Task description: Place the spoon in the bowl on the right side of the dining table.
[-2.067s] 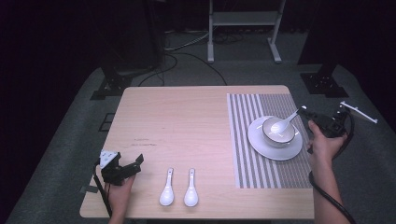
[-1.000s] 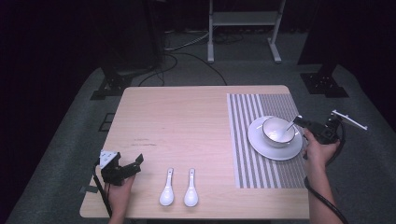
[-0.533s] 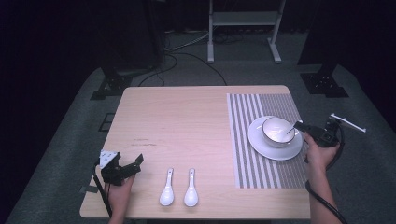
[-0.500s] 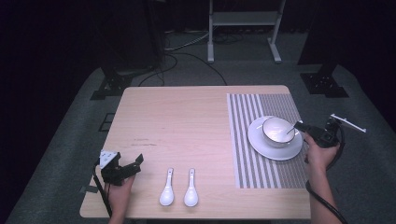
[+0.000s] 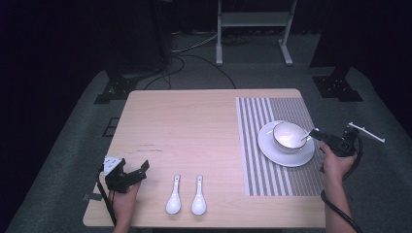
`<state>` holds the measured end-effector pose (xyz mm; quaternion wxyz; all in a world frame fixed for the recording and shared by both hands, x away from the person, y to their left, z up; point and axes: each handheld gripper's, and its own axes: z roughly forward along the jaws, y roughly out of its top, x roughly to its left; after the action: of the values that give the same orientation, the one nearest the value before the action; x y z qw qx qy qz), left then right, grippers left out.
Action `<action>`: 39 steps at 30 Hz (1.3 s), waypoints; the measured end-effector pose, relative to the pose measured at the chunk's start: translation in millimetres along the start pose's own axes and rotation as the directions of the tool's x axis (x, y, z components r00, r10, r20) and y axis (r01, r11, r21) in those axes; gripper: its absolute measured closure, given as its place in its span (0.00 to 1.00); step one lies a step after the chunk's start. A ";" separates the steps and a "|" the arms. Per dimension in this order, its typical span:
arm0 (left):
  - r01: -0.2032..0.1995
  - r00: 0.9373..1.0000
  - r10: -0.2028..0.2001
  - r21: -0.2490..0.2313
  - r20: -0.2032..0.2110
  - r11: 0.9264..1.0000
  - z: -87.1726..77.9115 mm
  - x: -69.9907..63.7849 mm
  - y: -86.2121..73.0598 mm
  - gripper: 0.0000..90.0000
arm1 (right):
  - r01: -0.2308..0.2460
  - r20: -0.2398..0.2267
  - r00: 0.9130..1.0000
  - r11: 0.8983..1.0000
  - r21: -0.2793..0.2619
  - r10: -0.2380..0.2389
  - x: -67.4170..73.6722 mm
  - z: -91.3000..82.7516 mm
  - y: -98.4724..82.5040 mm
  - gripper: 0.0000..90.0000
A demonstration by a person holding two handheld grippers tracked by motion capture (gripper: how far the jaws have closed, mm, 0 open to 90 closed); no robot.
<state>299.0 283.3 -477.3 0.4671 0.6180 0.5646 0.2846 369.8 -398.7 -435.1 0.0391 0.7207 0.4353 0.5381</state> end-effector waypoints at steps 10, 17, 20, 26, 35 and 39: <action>0.003 1.000 -0.003 0.001 -0.002 1.000 0.1 0.2 0.1 0.01 | -0.019 -0.011 1.000 1.000 0.004 0.019 -6.6 2.0 -1.9 0.90; 0.003 1.000 -0.003 -0.002 -0.002 1.000 -0.3 0.4 0.0 0.01 | -0.026 -0.051 0.998 1.000 0.005 0.026 -9.0 0.4 -2.0 0.81; 0.003 1.000 -0.003 -0.002 -0.002 1.000 -0.3 0.3 0.0 0.01 | -0.029 -0.063 0.998 1.000 0.008 0.029 -9.4 -0.8 -1.7 0.78; 0.004 1.000 -0.004 -0.001 -0.001 1.000 -0.2 0.5 0.0 0.01 | -0.045 -0.095 0.994 0.999 0.015 0.046 -11.7 -1.1 -3.5 0.73; 0.006 1.000 -0.006 -0.005 -0.002 1.000 -0.3 0.4 -0.1 0.01 | -0.059 -0.125 0.990 0.998 0.014 0.061 -14.1 -1.2 -9.2 0.72; 0.004 1.000 -0.004 -0.008 -0.004 1.000 -0.4 0.3 -0.2 0.01 | -0.058 -0.133 0.989 0.998 0.017 0.060 -15.3 -3.7 -11.4 0.72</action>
<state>298.6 283.6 -477.4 0.4688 0.6146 0.5657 0.2873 359.5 -403.4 -450.9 -0.0109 0.6959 0.4189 0.5832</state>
